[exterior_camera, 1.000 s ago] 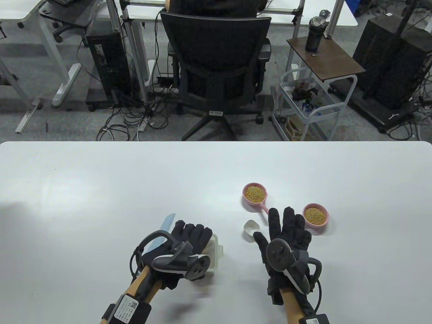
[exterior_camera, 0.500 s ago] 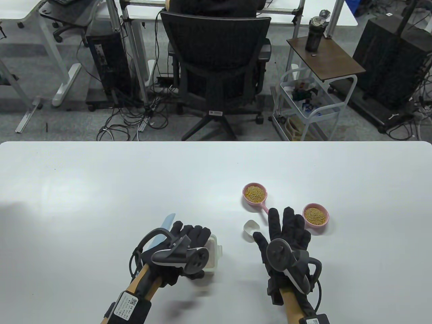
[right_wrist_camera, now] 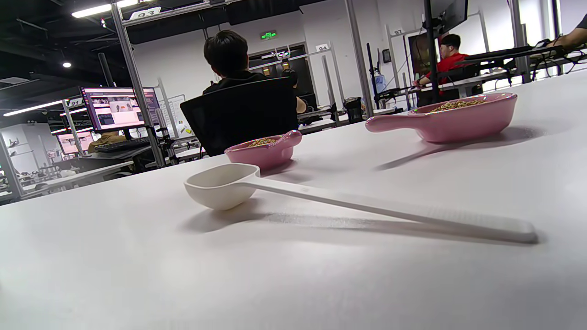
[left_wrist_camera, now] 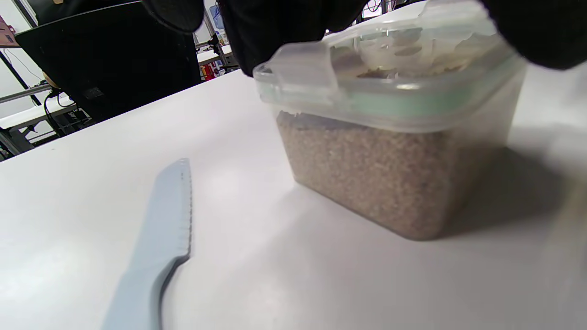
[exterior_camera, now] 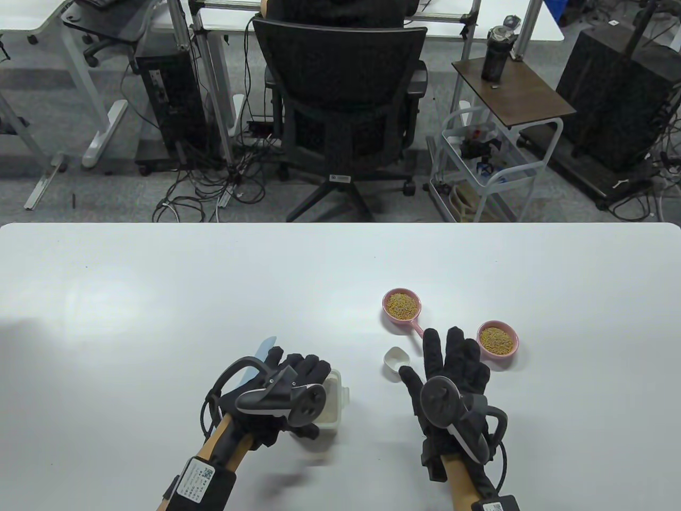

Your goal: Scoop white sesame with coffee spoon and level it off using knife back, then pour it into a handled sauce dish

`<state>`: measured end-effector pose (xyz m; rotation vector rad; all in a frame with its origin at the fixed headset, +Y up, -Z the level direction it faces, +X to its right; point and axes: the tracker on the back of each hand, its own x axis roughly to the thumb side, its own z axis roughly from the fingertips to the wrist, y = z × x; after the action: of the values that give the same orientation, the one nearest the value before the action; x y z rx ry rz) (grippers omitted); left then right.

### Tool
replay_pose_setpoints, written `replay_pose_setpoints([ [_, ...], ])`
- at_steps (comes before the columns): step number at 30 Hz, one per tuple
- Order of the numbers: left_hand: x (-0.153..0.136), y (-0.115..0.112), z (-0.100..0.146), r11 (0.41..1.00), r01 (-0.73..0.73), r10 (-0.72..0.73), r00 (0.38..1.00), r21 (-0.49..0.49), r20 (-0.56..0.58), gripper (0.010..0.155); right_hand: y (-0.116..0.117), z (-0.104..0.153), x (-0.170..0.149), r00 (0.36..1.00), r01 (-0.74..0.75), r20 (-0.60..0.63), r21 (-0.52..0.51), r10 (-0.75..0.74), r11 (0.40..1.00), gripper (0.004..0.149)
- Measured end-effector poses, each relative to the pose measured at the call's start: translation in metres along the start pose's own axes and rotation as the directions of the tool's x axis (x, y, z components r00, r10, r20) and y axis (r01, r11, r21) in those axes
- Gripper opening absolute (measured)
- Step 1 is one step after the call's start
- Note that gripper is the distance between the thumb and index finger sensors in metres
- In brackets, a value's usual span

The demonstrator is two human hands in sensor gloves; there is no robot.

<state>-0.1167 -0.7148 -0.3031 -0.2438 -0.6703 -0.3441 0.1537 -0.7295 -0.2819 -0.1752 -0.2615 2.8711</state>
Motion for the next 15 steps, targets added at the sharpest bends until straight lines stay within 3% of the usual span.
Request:
replay_pose_setpoints([
  [10,-0.004,-0.006,0.003,0.997,-0.071,0.070,0.997,-0.030,-0.028,0.110,0.000,0.002,0.003,1.000,-0.008,0.017,0.003,0.008,1.000,0.075],
  [15,-0.016,-0.001,0.026,0.978,-0.153,0.166,0.982,0.139,-0.090,0.105,0.001,0.006,0.015,0.997,-0.017,0.079,-0.016,0.019,1.000,0.075],
])
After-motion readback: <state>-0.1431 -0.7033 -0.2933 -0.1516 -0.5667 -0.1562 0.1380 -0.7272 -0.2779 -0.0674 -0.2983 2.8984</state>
